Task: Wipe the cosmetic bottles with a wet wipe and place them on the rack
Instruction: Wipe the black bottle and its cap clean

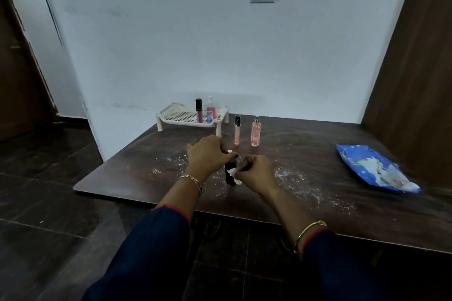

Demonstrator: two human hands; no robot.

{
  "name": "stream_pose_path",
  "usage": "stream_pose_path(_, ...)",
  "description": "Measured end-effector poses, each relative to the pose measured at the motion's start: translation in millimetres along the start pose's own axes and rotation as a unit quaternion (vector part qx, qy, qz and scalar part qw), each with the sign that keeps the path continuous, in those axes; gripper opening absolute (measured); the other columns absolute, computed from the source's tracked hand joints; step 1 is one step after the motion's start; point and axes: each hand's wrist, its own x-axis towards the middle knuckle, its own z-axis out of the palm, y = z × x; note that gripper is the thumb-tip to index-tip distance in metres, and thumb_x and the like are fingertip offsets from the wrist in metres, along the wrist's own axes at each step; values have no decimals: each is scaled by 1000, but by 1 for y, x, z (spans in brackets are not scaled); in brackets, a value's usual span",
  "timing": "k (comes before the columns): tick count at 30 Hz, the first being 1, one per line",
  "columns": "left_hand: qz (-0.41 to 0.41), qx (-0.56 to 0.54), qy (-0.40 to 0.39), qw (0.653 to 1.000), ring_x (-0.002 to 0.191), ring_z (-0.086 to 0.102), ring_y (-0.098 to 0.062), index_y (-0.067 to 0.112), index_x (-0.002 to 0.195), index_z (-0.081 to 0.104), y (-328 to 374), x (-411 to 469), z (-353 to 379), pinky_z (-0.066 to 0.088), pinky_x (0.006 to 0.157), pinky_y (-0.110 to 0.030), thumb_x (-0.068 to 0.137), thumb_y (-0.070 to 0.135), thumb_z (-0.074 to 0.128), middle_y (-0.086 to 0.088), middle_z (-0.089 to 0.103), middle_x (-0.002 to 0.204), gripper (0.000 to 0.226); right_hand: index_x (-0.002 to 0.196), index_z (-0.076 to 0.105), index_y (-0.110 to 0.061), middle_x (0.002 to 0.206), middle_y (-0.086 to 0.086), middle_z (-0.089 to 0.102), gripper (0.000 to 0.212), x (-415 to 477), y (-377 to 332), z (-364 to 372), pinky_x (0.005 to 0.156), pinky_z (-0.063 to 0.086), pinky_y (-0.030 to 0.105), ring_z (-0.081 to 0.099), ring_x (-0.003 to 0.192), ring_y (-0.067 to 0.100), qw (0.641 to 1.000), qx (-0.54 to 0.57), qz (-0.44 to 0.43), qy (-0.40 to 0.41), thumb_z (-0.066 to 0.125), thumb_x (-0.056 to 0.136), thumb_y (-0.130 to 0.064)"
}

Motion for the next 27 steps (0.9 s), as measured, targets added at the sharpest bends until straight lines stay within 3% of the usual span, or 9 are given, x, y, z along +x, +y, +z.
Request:
stream_pose_path(3,-27,-21,24,999,83,59,-15,24,61,53,-12,8,-10,39,97,-51,74,52,68,11,57,70,35,62,64,-12,70,8,67,17,7,-11,2,61,50,32,62,65,17,995,92,33,-14,76,68,-3)
stream_pose_path(5,-40,-43,38,998,80,62,-19,24,56,51,-22,18,-20,46,91,-51,73,52,69,12,53,61,38,74,65,0,73,12,66,10,14,-18,2,60,51,27,61,64,16,982,180,58,-23,75,72,2)
stream_pose_path(7,-49,-49,54,996,80,63,-20,24,61,59,-30,30,-34,49,85,-43,74,53,68,10,56,61,33,73,64,-2,72,9,65,11,22,-25,3,60,52,21,61,63,13,966,243,77,-31,73,74,4)
stream_pose_path(10,-57,-44,75,995,80,63,-20,21,72,66,-42,51,-53,45,73,-33,76,50,67,5,60,69,30,69,63,-6,70,7,65,15,42,-32,7,62,54,23,61,65,15,958,272,90,-36,74,74,3)
stream_pose_path(14,-83,-41,105,990,88,62,-20,22,79,66,-62,88,-68,48,85,-38,78,49,67,6,61,79,27,74,62,0,75,11,65,12,71,-39,16,55,55,18,64,63,13,937,326,116,-47,69,75,10)
stream_pose_path(16,-89,-33,116,989,90,62,-20,22,83,67,-71,110,-70,47,89,-39,78,49,66,7,62,81,28,75,63,3,75,12,67,13,87,-37,26,56,56,20,67,60,12,932,335,126,-57,69,72,13)
stream_pose_path(19,-105,-25,137,985,92,63,-20,23,85,68,-87,144,-66,46,90,-39,79,53,65,6,67,87,31,83,67,2,88,17,70,22,113,-31,44,72,58,30,69,79,23,938,311,138,-69,73,66,14)
stream_pose_path(22,-133,-27,148,980,94,62,-20,24,84,67,-103,174,-54,45,89,-37,80,53,64,4,69,90,30,87,71,-1,87,12,70,23,137,-28,60,62,55,21,66,77,20,953,263,132,-73,72,68,11)
stream_pose_path(27,-143,-42,165,975,94,62,-20,22,86,67,-120,209,-30,43,86,-35,81,49,64,3,68,94,27,66,72,-16,76,6,73,19,167,-19,84,76,56,35,69,82,22,968,221,95,-69,72,68,2)
